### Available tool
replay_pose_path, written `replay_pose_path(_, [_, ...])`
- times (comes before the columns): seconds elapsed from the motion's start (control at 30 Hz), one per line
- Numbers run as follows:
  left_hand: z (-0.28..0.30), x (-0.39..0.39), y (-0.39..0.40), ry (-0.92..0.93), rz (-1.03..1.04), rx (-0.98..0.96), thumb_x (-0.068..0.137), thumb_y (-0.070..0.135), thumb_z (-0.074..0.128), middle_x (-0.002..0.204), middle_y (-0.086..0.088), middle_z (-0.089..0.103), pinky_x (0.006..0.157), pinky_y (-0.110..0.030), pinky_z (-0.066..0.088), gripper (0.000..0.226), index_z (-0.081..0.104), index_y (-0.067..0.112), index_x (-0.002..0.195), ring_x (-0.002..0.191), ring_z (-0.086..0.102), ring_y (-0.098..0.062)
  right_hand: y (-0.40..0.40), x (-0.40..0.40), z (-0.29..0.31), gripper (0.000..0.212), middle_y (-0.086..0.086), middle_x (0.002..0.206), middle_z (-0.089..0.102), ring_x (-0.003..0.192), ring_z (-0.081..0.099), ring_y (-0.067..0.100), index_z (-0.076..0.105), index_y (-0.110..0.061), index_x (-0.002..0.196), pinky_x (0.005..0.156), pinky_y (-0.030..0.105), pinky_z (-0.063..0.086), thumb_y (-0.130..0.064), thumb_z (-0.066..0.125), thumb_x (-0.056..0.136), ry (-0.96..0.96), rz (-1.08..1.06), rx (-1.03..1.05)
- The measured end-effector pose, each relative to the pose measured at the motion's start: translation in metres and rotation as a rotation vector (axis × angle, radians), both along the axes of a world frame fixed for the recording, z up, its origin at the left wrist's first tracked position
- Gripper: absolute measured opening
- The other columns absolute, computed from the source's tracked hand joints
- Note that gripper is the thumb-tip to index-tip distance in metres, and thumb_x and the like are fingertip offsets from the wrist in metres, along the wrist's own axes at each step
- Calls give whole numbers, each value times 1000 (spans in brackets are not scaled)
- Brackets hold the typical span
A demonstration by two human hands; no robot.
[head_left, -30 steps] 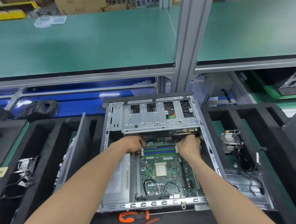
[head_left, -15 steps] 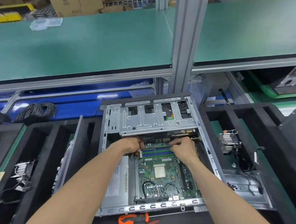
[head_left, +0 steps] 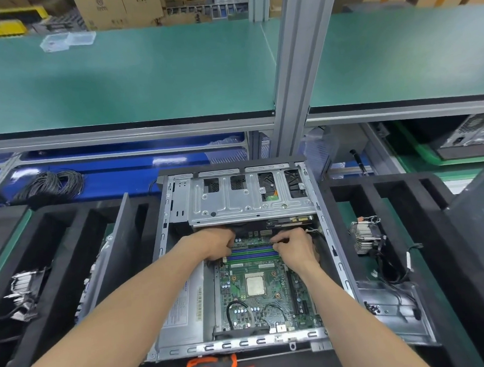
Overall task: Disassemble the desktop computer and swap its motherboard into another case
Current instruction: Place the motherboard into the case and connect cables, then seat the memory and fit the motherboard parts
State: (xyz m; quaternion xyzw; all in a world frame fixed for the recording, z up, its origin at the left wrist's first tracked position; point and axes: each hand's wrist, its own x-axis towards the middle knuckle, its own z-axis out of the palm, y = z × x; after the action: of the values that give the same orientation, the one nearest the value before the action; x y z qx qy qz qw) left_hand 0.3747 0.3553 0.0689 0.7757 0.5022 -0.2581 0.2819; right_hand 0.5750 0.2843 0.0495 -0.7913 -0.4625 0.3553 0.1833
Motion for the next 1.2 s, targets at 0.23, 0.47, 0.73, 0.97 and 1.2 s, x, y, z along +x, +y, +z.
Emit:
replay_pose_path(0.23, [5, 0, 0, 6, -38, 21, 103, 21, 48, 90, -2, 55, 66, -31, 40, 7, 49, 15, 101, 77, 48, -20, -2, 0, 2, 15, -5, 90, 71, 69, 66, 19, 75, -30, 93, 71, 38, 58, -17, 67, 94, 48, 8, 43])
replay_pose_path(0.47, [23, -4, -7, -39, -23, 23, 106, 30, 44, 133, -9, 58, 94, -38, 45, 34, 50, 11, 133, 111, 56, -26, -5, -1, 20, 23, 9, 90, 70, 68, 60, 17, 72, -9, 88, 55, 21, 44, 0, 52, 84, 69, 96, -7])
replay_pose_path(0.73, [37, 14, -21, -179, 76, 53, 107, 30, 40, 102, -3, 60, 74, -34, 42, 28, 55, 11, 121, 89, 56, -20, -24, -2, 39, 26, 0, 62, 57, 57, 49, 18, 69, -14, 61, 56, 22, 43, -14, 68, 88, 288, 327, -65])
replay_pose_path(0.97, [33, 27, -37, -724, 582, -166, 98, 37, 61, 79, 7, 72, 76, -29, 54, 23, 70, 22, 84, 71, 64, -4, -43, 7, 65, 46, -5, 55, 21, 50, 26, 15, 35, -12, 60, 61, 27, 36, -12, 69, 92, 388, 345, 35])
replay_pose_path(1.2, [50, 61, -50, -1070, 707, -242, 93, 54, 57, 88, -16, 76, 64, -30, 61, 52, 78, 8, 81, 83, 75, -30, -52, 51, 112, 45, -4, 51, 42, 40, 37, 14, 52, -19, 50, 46, 24, 31, -8, 70, 90, 571, 245, 144])
